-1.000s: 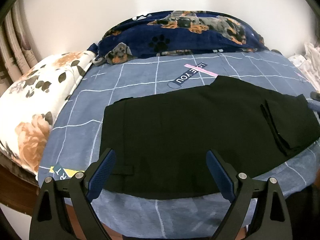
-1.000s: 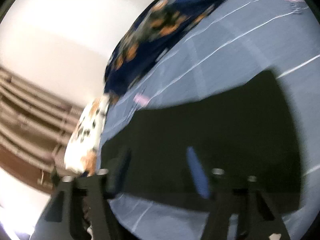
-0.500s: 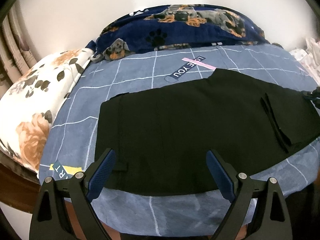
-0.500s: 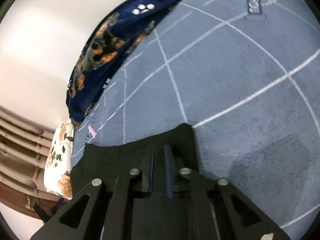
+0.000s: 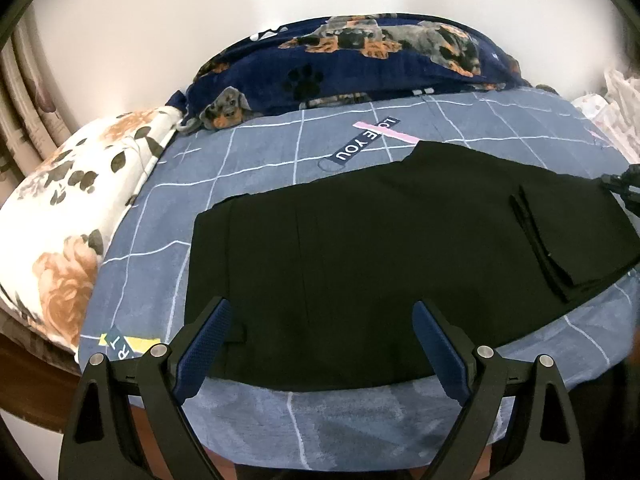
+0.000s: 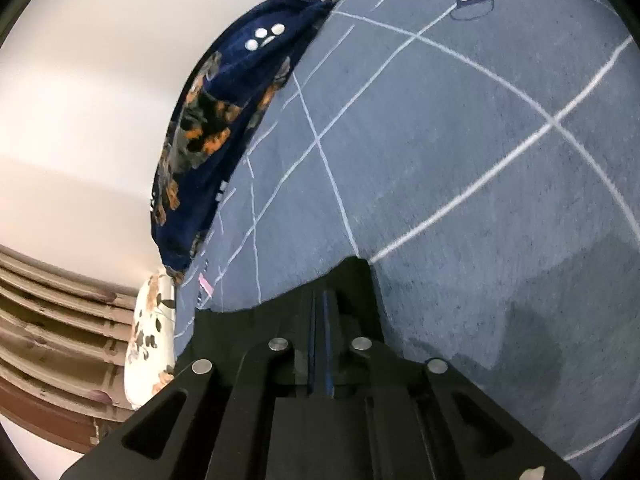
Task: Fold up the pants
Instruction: 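Withdraw the open right tool from the pants, then grasp the edge of the folded black pants with the right tool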
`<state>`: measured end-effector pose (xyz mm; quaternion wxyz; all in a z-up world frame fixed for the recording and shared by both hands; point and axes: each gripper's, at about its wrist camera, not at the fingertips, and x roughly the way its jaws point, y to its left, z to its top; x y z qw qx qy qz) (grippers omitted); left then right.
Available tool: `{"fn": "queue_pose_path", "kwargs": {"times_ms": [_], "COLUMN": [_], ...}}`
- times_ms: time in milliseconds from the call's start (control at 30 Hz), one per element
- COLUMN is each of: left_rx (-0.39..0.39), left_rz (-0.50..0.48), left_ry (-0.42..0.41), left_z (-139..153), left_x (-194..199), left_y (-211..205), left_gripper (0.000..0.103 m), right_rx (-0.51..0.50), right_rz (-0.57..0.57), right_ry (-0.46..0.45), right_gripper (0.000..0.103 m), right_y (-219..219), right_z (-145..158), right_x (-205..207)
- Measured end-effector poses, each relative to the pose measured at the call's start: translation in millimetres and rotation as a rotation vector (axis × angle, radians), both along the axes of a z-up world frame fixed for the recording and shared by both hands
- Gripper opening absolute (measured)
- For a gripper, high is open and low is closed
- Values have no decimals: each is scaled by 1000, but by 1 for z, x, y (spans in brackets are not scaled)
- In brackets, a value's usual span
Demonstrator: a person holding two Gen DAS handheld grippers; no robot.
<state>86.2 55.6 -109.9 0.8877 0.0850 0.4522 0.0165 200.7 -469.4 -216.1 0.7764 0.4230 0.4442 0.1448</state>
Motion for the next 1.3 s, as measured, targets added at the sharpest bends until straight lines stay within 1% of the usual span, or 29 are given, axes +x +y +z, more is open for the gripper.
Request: {"fn": "queue_pose_path", "kwargs": {"times_ms": [33, 67, 200, 300, 333, 367, 433, 533, 600, 667, 733, 767, 867, 933, 967, 1033, 1100, 1167, 1233, 1300], "left_rx": [1, 2, 4, 10, 12, 12, 9, 3, 0, 1, 3, 2, 3, -21, -39, -77, -112, -137, -160, -207], "left_rz": [-1, 0, -2, -6, -7, -8, -8, -6, -4, -5, -5, -5, -4, 2, 8, 21, 38, 65, 106, 160], "left_ry": [0, 3, 5, 2, -3, -11, -18, -9, 4, 12, 14, 11, -3, 0, 6, 19, 28, 31, 28, 29], "left_z": [0, 0, -1, 0, 1, 2, 3, 2, 0, -2, -3, -3, -2, -2, -2, -2, -1, 1, 6, 11], "left_x": [0, 0, 0, -1, -2, -2, -3, -3, -2, -2, -2, -2, -3, -3, -2, -1, 0, 0, 0, -1], "left_y": [0, 0, 0, -2, -1, -1, 0, 0, 0, -1, -2, -2, -2, 1, 4, 11, 21, 36, 59, 90], "left_gripper": [92, 92, 92, 92, 92, 92, 92, 92, 92, 92, 92, 92, 92, 92, 92, 92, 92, 92, 92, 92], "right_rx": [-4, -2, 79, 88, 77, 69, 93, 80, 61, 18, -4, 11, 94, 152, 164, 136, 130, 104, 45, -55], "right_rz": [-4, -14, -35, -40, -24, 0, 68, 179, 222, 259, 255, 237, 177, 149, 134, 134, 130, 131, 135, 159], "right_ry": [3, 15, 48, 30, 0, -17, -52, -109, -118, -107, -92, -84, -57, -60, -71, -86, -95, -88, -81, -71], "right_gripper": [1, 0, 0, 0, 9, 10, 10, 10, 10, 9, 8, 1, 0, 0, 0, 0, 0, 0, 0, 0], "right_y": [-1, -4, -12, -13, -13, -12, -9, 0, 7, 18, 20, 17, 5, 3, 1, 4, 6, 8, 14, 22], "right_z": [-1, -4, -16, -11, -4, 0, 5, 9, 8, 4, -2, -8, -26, -33, -35, -32, -32, -29, -23, -13], "right_x": [1, 3, 5, -2, -8, -14, -27, -62, -76, -89, -94, -96, -99, -97, -98, -99, -100, -99, -98, -94]}}
